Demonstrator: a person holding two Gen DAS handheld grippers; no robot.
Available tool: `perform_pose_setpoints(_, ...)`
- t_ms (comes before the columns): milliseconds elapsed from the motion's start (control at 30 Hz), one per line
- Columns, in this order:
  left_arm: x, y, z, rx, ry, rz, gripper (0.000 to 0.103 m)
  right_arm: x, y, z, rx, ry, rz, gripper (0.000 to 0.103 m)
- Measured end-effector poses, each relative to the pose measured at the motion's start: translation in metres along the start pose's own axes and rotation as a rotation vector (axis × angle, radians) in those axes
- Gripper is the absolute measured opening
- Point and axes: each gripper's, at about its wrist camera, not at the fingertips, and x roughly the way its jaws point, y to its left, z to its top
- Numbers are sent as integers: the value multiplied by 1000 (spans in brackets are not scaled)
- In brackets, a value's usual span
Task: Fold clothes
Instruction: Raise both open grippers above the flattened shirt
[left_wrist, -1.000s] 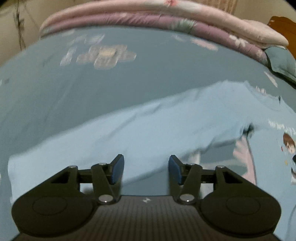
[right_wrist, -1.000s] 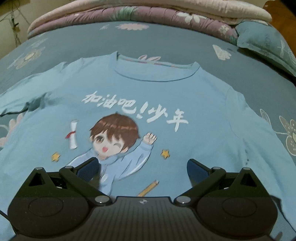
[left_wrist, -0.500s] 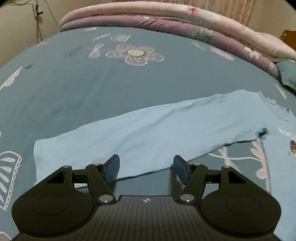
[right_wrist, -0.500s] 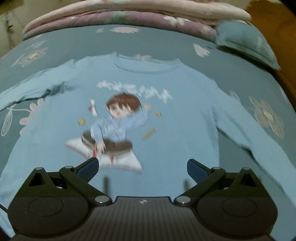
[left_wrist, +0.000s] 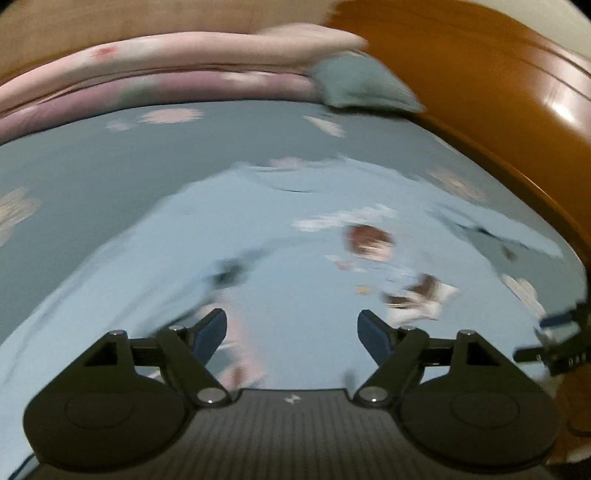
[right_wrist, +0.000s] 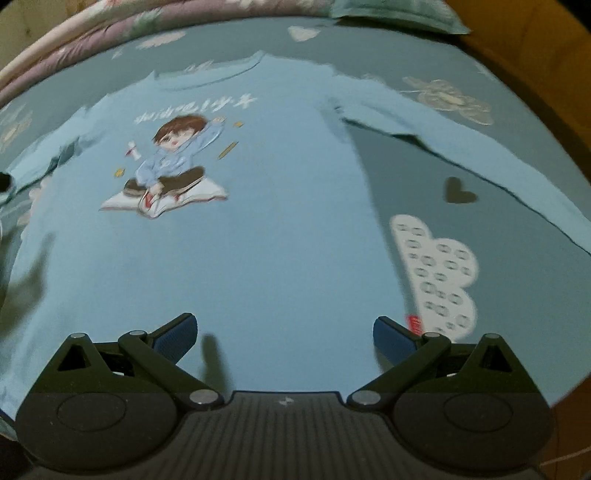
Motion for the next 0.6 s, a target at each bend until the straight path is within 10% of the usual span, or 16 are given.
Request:
perform_pose_setpoints(267,53,-53,12,103,79,-163,81,-30,-47,-6,162,-88,-12,103)
perform_pose_setpoints(600,86,-66,-1,40,172,-68,102,-10,-101,46,145,-221,113,103)
